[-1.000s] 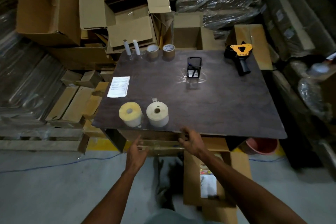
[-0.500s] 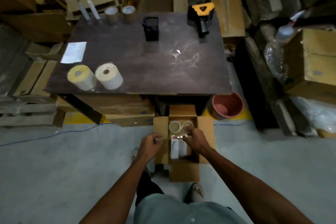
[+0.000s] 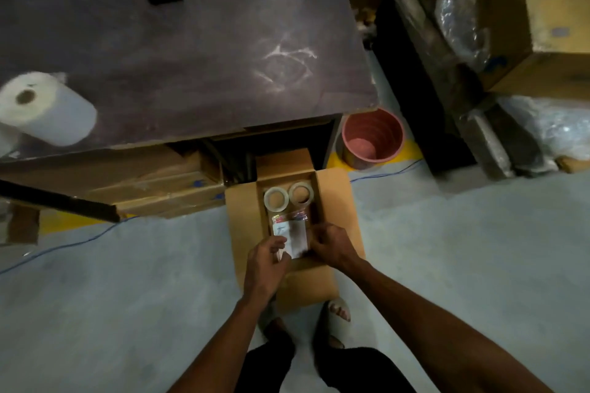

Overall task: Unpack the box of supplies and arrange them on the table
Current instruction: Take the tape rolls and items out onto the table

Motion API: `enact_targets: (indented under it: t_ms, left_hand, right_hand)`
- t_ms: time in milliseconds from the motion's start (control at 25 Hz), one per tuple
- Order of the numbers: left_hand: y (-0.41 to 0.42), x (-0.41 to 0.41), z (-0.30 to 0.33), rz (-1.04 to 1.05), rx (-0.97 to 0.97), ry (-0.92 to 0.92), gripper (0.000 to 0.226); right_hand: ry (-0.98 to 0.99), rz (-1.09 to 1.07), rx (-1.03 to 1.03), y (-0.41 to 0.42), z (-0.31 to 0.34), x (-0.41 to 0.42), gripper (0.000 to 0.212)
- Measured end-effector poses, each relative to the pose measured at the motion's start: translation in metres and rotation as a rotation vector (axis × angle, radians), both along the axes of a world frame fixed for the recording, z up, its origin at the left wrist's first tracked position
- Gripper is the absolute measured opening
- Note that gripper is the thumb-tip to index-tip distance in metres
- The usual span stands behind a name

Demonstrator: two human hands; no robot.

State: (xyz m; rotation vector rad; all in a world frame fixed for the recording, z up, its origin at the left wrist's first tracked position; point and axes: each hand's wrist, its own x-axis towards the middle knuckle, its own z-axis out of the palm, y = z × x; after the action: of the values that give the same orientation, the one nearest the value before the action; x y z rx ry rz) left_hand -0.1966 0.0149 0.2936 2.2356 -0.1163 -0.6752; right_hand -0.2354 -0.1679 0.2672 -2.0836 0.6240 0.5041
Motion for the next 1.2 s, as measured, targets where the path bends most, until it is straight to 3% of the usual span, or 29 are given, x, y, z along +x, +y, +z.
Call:
enact_targets:
  t_ms: [200, 360, 480, 600, 720, 880, 1080, 1200]
  left_hand:
    - [-0.004, 0.023, -0.143, -0.062, 0.106, 0.041, 0.053]
    - [-0.017, 0.051, -0.224, -0.068, 0.164, -0.043, 0.067]
    - [-0.034, 0.086, -0.283, -0.085, 0.207, -0.032, 0.077]
    - [-0.041, 0.119, -0.339, -0.103, 0.245, -0.032, 0.084]
    - [-0.052, 0.146, -0.379, -0.196, 0.299, -0.079, 0.092]
    - [-0.067, 0.176, -0.425, -0.370, 0.434, -0.357, 0.097]
    - [-0.080, 0.203, -0.465, -0.423, 0.674, -0.288, 0.121]
    - [-0.082, 0.203, -0.468, -0.407, 0.712, -0.337, 0.118]
  right_hand:
    - [-0.016, 0.032, -0.109, -0.011, -0.129, 0.037, 0.039]
    - [0.005, 0.071, -0.128, -0.018, -0.218, 0.071, 0.037]
    - [0.015, 0.134, -0.243, -0.025, -0.275, 0.104, 0.048]
    - [0.024, 0.173, -0.344, -0.020, -0.323, 0.134, 0.036]
    - [-0.010, 0.278, -0.387, -0.028, -0.364, 0.151, 0.058]
    - [-0.016, 0.303, -0.420, -0.031, -0.406, 0.173, 0.083]
    - [-0.108, 0.331, -0.578, -0.034, -0.449, 0.180, 0.102]
    - [-0.078, 0.333, -0.615, -0.037, -0.458, 0.183, 0.110]
